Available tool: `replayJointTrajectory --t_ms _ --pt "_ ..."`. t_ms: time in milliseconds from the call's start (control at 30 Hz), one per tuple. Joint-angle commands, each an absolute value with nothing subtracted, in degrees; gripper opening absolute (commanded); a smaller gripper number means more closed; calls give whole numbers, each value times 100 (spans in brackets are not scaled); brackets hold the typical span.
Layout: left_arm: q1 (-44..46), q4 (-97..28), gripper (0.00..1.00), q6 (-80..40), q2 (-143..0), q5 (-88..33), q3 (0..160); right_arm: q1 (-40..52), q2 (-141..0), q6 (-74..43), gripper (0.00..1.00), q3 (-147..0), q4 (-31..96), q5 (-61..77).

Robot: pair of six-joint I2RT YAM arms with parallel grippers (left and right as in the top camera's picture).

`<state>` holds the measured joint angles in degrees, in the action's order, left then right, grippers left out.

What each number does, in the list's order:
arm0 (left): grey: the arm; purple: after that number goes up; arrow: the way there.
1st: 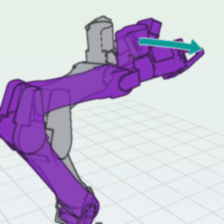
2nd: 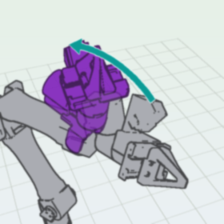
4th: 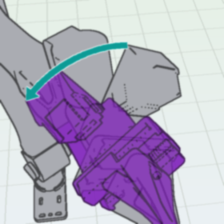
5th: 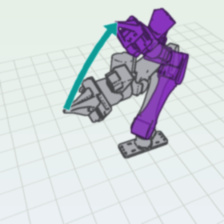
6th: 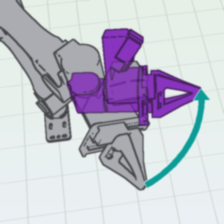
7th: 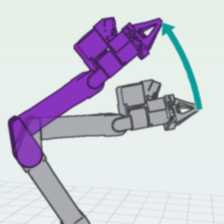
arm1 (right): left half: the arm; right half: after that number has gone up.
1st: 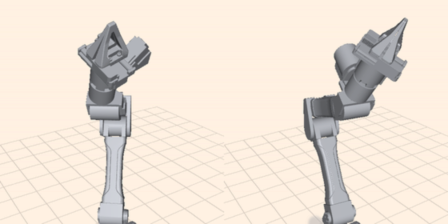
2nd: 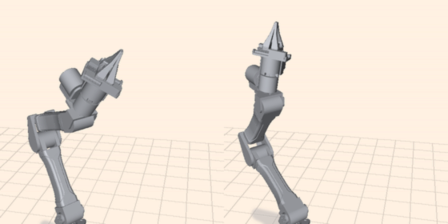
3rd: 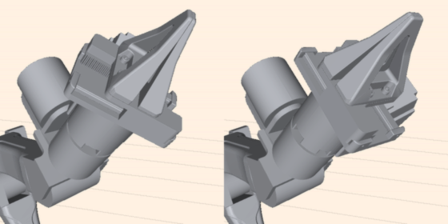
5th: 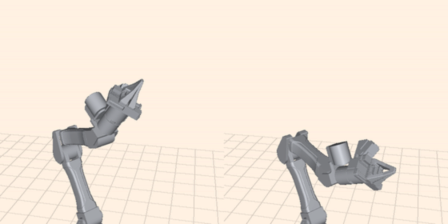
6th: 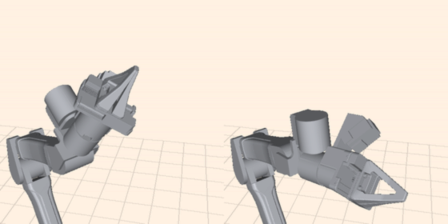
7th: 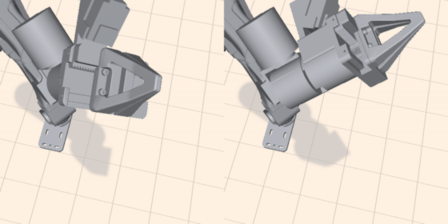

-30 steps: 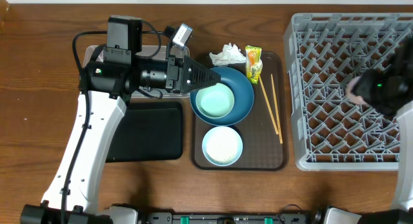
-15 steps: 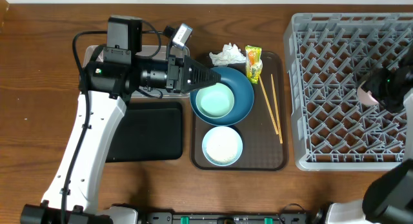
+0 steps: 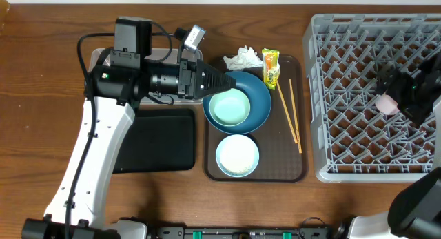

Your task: Sort waste into correct bins and load items into the dishwasher rack

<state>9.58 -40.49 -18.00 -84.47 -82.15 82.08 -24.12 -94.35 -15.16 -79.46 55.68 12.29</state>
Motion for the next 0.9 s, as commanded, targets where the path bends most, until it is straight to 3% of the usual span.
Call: replayJointTrajectory --t_ms 0,100,267,400,600,700,867 --pt "932 -4169 63 -1717 -8031 -7323 8197 -1988 -8851 -867 94 -8079 5601 2005" --pt "930 -4674 62 -1699 -7594 -5789 8200 -1487 -8425 -668 93 -8082 5612 2211" --pt "928 -5988 63 -1865 -6678 -2086 8200 -532 -7913 -652 89 -8079 5618 2182" --pt "928 -6851 70 -2309 -6088 80 8200 344 -7940 -657 80 -8051 5752 2189" --pt "928 -7306 77 -2324 -5548 784 8200 1876 -8510 -1087 77 -7905 5511 1273" --pt "928 -7308 87 -2324 -5454 781 8200 2320 -9039 -1507 75 -7905 5004 506" --pt "928 -7308 88 -2324 -5468 779 8197 2764 -10055 -1546 65 -7905 3981 884"
